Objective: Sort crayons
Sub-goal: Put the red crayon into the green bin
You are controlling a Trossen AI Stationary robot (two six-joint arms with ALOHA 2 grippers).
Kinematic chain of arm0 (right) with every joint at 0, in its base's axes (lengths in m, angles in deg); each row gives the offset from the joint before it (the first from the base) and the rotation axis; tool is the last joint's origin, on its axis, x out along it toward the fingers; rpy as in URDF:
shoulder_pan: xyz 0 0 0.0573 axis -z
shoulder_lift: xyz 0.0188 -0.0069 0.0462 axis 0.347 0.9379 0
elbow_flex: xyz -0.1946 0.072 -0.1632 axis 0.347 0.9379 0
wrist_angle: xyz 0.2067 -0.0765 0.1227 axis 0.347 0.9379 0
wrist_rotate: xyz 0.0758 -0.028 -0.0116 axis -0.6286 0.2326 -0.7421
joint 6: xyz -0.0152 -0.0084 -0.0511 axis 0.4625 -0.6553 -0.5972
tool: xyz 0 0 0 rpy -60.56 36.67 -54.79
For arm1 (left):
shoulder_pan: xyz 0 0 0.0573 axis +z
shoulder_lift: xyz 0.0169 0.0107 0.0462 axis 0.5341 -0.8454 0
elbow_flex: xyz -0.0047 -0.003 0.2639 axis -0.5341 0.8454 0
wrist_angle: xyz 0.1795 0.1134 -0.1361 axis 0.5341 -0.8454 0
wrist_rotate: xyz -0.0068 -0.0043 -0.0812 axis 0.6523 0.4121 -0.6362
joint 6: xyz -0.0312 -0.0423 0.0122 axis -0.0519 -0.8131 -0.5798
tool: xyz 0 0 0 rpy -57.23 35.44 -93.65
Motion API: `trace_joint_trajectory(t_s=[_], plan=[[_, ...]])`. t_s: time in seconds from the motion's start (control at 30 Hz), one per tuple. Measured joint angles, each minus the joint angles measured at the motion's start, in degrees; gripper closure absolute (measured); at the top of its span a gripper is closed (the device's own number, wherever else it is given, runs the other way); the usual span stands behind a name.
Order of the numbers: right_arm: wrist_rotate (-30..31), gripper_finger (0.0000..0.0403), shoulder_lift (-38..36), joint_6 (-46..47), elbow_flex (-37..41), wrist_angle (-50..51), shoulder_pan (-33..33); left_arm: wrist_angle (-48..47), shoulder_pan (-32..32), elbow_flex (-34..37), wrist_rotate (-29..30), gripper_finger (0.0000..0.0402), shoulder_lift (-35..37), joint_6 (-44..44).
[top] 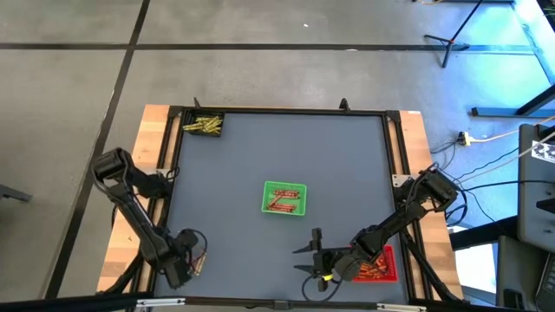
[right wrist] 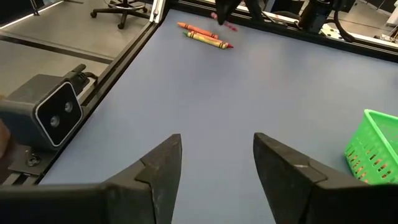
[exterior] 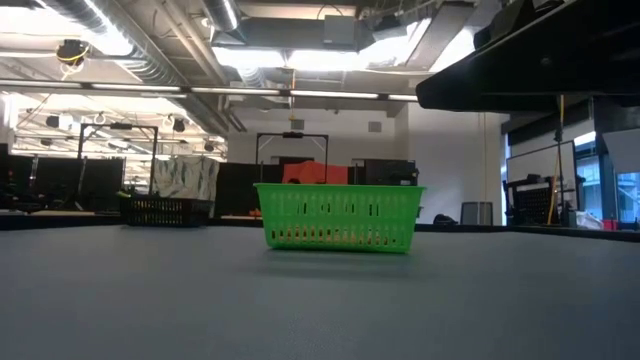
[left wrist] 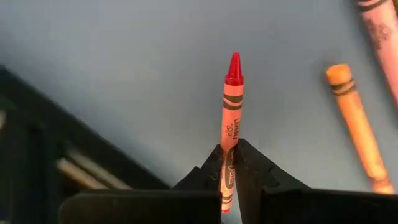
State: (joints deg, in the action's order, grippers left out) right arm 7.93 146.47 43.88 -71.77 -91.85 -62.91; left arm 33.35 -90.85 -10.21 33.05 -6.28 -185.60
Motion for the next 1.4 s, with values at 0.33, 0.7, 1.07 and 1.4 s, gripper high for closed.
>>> trace_joint_trajectory(t_s=[0.33,0.7,1.07,1.4], plan=[[0.6,0.0205,0.0,0.0,0.0,-0.1,0.3,-8.5,1.9,-9.4,16.2,0.0394,1.0,8.7],[-4.5,0.0205,0.0,2.9,0.0,-1.1,5.5,9.6,9.2,-11.1,40.2,0.0394,1.0,40.2],[-11.0,0.0205,0.0,0.0,-0.8,-6.7,9.4,46.9,17.7,-0.5,50.1,0.0394,0.9,75.4],[-9.7,0.0205,0.0,-1.4,-2.9,-6.8,11.7,75.9,21.7,8.3,47.5,0.0394,0.5,93.2]])
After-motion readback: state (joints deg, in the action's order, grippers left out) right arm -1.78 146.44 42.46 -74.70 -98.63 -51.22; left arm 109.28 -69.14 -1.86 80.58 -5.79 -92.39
